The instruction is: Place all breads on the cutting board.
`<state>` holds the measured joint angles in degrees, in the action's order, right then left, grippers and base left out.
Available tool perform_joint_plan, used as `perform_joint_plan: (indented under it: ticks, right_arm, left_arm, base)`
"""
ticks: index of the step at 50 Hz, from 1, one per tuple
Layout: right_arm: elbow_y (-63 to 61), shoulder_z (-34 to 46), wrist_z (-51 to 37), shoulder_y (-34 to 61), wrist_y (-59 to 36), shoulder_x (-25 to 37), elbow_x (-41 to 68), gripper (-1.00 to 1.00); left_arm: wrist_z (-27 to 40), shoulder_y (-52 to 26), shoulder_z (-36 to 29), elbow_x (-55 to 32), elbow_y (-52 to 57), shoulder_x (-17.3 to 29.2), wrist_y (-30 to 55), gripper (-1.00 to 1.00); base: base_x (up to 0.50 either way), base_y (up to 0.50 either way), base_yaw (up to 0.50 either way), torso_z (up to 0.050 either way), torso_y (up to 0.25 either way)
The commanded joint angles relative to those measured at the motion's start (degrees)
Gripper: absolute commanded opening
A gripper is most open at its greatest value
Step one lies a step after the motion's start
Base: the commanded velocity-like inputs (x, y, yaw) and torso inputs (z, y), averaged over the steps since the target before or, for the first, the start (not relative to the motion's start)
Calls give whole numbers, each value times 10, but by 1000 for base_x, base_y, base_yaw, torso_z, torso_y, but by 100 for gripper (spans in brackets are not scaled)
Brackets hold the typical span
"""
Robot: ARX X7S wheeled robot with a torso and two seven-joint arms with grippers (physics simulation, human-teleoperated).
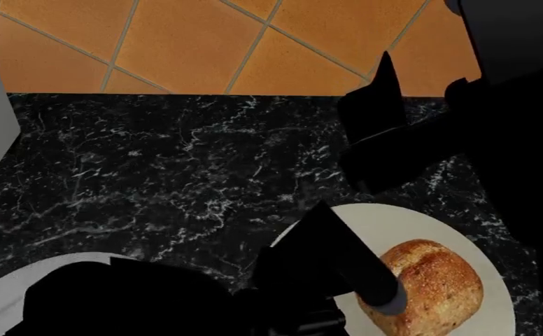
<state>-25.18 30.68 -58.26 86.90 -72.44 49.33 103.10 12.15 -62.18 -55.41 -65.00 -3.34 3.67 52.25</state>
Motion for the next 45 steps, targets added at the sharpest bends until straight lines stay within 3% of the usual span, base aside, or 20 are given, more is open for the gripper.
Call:
perform_joint_plan:
  ticks: [1, 14, 23, 35, 45]
  right_arm:
    - [-2, -10, 13, 6, -5, -9, -6, 100]
    - [-7, -3, -18, 32, -5, 4, 43, 100]
    - [-5, 15, -33, 40, -6, -6, 66, 100]
    - [1, 38, -70, 89, -6, -17, 115, 100]
    - [-5, 49, -85, 113, -3, -19, 146, 100]
  left_arm:
    - [27, -3, 17, -20, 72, 16, 10, -100]
    - [133, -19, 95, -142, 222, 74, 45, -100]
    - [196, -70, 162, -225, 296, 148, 64, -100]
    - [192, -109, 202, -245, 333, 252, 90, -100]
    - [186, -118, 212, -210, 307, 300, 98, -100]
  base:
    - [0, 0, 0, 0, 0]
    - [0, 0, 0, 0, 0]
    - [0, 0, 0, 0, 0]
    - [0, 0, 0, 0, 0]
    - [0, 0, 0, 0, 0]
